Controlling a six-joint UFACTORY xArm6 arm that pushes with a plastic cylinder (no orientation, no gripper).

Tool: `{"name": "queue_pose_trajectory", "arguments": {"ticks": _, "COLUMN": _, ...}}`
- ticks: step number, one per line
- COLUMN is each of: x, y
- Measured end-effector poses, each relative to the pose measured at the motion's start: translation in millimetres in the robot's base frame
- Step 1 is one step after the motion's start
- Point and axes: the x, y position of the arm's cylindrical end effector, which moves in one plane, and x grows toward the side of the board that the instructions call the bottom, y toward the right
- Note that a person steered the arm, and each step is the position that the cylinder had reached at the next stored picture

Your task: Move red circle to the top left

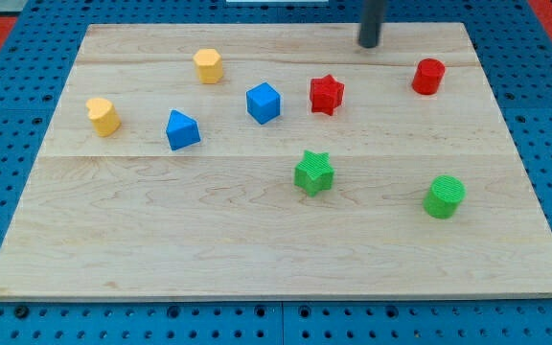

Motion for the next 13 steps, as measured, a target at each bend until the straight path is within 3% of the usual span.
{"name": "queue_pose_trajectory", "arguments": {"ticks": 1, "x": 0.0, "y": 100.5}}
{"name": "queue_pose_trajectory", "arguments": {"ticks": 2, "x": 33.3, "y": 117.6}}
{"name": "queue_pose_trajectory", "arguments": {"ticks": 3, "x": 78.7, "y": 85.3}}
{"name": "queue_pose_trajectory", "arguments": {"ticks": 6, "x": 97.6, "y": -46.8}}
{"name": "queue_pose_trajectory", "arguments": {"ticks": 8, "x": 72.9, "y": -101.0}}
{"name": "queue_pose_trajectory", "arguments": {"ticks": 13, "x": 8.5, "y": -156.7}}
